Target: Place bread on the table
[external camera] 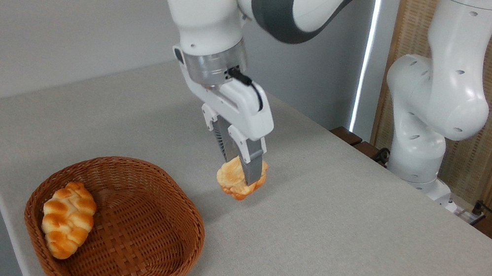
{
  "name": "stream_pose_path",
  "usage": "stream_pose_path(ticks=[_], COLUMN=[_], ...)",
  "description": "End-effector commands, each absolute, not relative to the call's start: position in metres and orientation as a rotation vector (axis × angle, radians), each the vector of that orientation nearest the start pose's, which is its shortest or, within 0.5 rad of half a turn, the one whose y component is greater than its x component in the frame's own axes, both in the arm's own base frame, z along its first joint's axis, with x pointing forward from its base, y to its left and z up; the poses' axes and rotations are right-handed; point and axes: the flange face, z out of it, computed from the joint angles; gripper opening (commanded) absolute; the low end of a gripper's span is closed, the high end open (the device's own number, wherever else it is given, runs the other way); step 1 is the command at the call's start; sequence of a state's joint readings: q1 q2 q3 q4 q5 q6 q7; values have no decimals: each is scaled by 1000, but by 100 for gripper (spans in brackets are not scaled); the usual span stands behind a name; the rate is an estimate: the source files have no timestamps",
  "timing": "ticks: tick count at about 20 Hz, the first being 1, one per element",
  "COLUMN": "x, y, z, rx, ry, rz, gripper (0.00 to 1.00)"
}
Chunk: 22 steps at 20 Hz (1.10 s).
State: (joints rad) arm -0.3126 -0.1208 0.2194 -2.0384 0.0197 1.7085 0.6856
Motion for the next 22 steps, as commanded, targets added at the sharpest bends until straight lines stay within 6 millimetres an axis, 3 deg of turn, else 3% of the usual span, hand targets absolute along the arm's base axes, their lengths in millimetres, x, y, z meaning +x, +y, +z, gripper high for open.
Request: stream_pose_path(ticks=[1,13,16,22], x=[503,508,523,539], y=[-61,-61,-58,-49], z=[477,483,501,516], rx=[-2928,-2908,-2891,-2869], ry=[1268,1273,1250,1188], rz=[245,204,33,-206], gripper=[100,100,100,100])
